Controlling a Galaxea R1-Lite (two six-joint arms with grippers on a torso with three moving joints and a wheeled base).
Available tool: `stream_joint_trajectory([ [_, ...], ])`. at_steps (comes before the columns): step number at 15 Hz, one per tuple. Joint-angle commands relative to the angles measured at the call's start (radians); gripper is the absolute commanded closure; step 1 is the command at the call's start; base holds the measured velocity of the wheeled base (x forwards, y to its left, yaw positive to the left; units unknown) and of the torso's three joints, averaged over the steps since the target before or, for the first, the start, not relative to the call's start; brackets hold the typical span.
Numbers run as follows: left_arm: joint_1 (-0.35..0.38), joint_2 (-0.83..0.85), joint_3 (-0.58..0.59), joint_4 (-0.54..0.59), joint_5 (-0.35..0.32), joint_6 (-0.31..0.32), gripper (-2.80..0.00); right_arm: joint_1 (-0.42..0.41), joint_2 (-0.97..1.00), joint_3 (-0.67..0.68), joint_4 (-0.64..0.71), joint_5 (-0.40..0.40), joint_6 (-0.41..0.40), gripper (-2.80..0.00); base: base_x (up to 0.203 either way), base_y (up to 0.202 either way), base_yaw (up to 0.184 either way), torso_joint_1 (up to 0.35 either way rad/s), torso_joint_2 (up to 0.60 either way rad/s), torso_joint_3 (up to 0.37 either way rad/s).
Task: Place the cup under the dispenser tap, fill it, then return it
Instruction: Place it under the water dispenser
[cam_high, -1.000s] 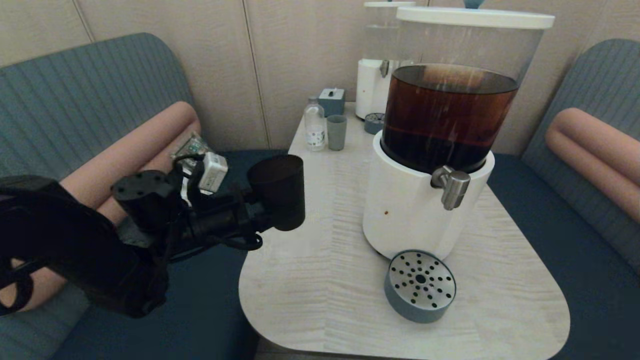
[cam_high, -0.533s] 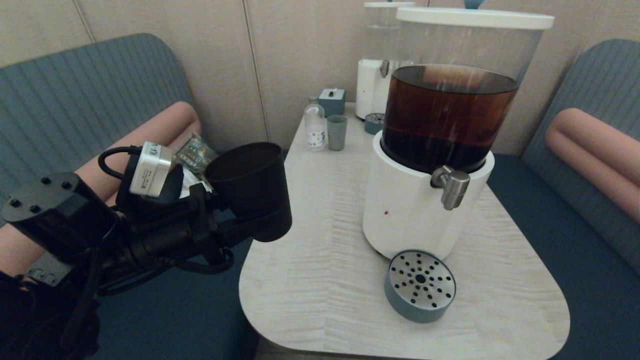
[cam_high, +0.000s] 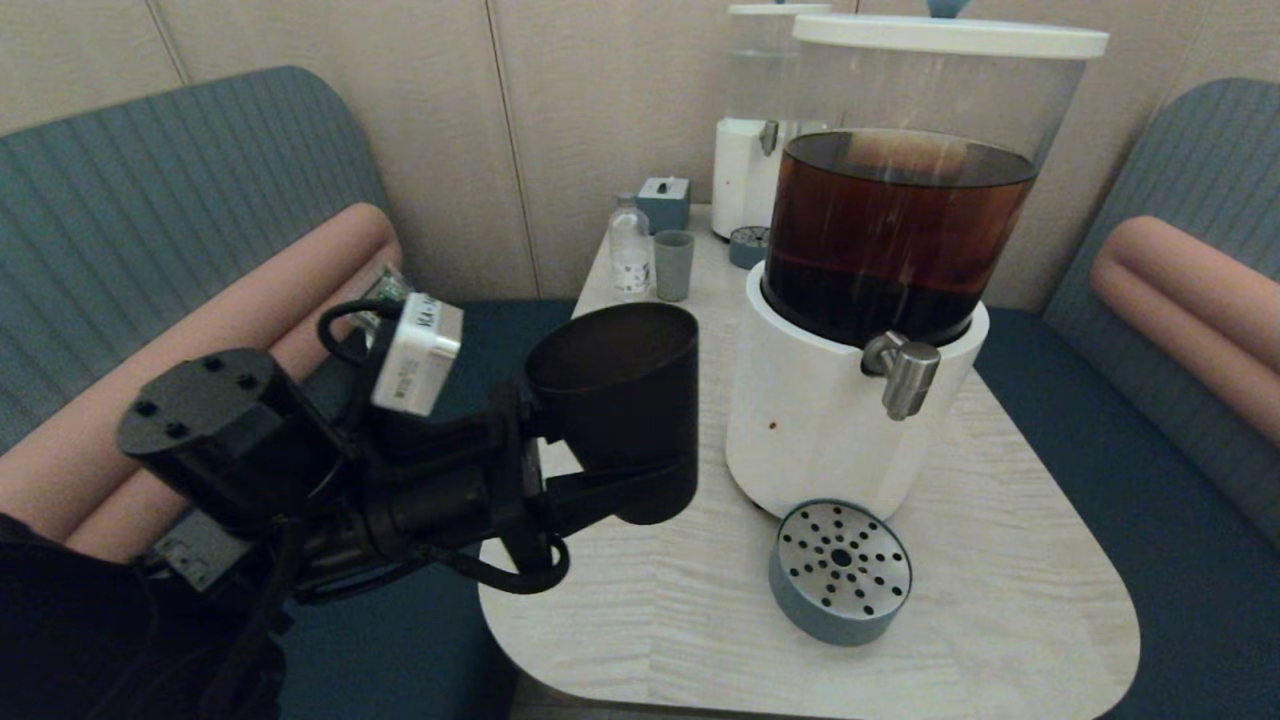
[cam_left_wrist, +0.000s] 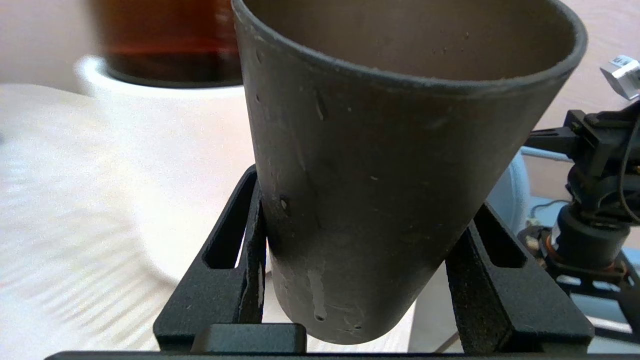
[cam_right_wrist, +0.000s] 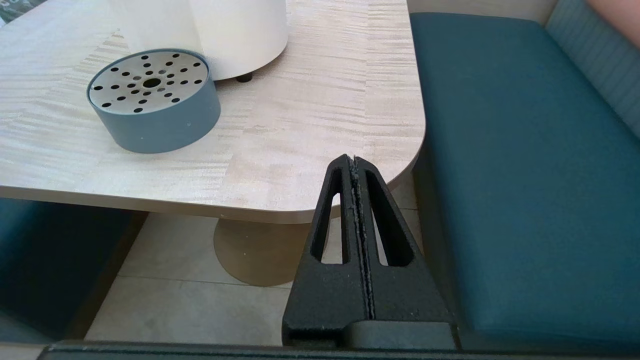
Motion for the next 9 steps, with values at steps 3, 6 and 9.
stream_joint_trajectory([
  [3,-0.078,0.146,-0.083,-0.011,0.026,0.000,0.00,0.000,0.000,0.000,0.000,0.000,0.000,0.00,0.000,0.000,0.000,0.000,0.00,0.000],
  [6,-0.100,0.176,-0.109,-0.011,0.039,-0.002,0.00,0.000,0.000,0.000,0.000,0.000,0.000,0.00,0.000,0.000,0.000,0.000,0.00,0.000],
  [9,-0.124,0.177,-0.101,-0.007,0.039,-0.015,0.00,0.000,0.000,0.000,0.000,0.001,0.000,0.00,0.000,0.000,0.000,0.000,0.00,0.000],
])
